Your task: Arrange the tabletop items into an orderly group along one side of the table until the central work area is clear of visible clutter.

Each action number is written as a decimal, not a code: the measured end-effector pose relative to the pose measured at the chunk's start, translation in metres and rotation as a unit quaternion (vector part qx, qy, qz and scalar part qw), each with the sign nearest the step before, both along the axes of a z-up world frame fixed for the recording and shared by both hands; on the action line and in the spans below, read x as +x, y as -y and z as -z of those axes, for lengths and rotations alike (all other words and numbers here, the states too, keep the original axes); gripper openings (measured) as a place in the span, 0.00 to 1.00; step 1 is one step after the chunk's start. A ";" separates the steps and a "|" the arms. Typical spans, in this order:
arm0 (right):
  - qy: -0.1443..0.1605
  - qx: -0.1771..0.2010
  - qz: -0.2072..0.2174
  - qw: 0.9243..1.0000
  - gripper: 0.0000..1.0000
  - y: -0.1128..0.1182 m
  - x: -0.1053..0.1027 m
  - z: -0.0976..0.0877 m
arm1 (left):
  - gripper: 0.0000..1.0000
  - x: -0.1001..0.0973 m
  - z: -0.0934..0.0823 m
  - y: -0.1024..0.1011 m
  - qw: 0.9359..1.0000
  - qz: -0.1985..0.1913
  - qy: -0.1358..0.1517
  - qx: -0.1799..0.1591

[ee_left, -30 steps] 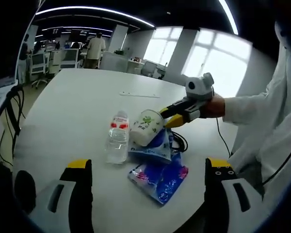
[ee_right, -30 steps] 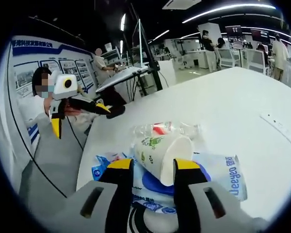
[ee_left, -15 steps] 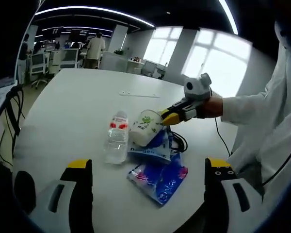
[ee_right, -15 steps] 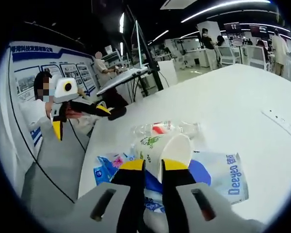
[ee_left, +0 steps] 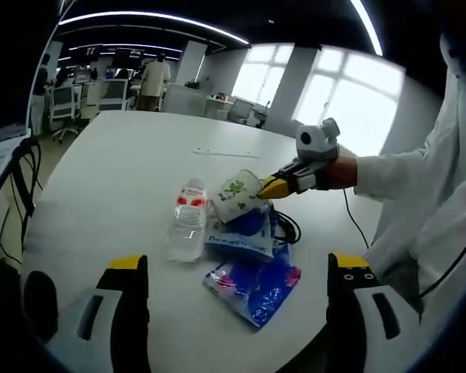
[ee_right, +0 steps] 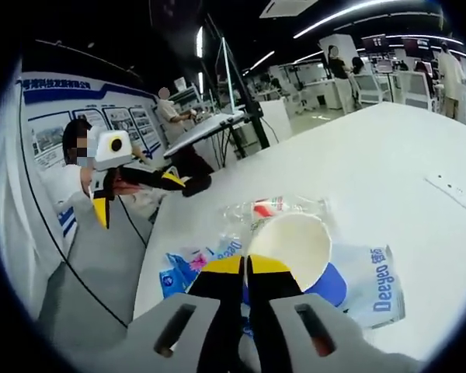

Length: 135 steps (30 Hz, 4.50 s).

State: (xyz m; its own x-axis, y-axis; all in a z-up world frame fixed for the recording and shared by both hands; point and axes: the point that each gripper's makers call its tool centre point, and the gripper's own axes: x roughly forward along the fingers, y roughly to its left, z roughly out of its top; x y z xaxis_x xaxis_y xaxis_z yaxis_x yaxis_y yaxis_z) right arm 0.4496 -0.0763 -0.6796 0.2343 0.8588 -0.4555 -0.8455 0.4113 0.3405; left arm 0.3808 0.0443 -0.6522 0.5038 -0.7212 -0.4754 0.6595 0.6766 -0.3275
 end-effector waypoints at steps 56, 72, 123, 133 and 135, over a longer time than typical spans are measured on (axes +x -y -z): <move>0.142 -0.321 -0.063 0.934 0.00 0.168 0.062 -0.050 | 0.97 -0.007 -0.016 0.011 1.000 0.013 0.018 -0.021; 0.131 -0.415 -0.170 0.884 0.00 0.171 0.084 0.004 | 0.97 -0.001 -0.003 0.007 1.000 0.003 0.000 -0.024; 0.124 -0.429 -0.232 0.864 0.04 0.155 0.095 0.023 | 0.95 -0.009 0.010 0.013 0.999 -0.001 -0.017 -0.031; 0.135 -0.411 -0.194 0.880 0.09 0.156 0.095 0.008 | 0.95 -0.009 0.009 0.014 0.999 -0.002 -0.017 -0.031; 0.136 -0.402 -0.175 0.888 0.11 0.157 0.095 0.004 | 0.96 -0.009 0.009 0.015 0.999 -0.001 -0.016 -0.030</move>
State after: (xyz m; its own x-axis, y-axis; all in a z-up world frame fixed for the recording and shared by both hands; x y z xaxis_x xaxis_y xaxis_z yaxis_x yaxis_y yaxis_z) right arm 0.5444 -0.2329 -0.6835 0.2122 0.3228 -0.9224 -0.9756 0.1253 -0.1805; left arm 0.3723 0.0292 -0.6610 0.4909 -0.7480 -0.4467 0.6463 0.6565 -0.3890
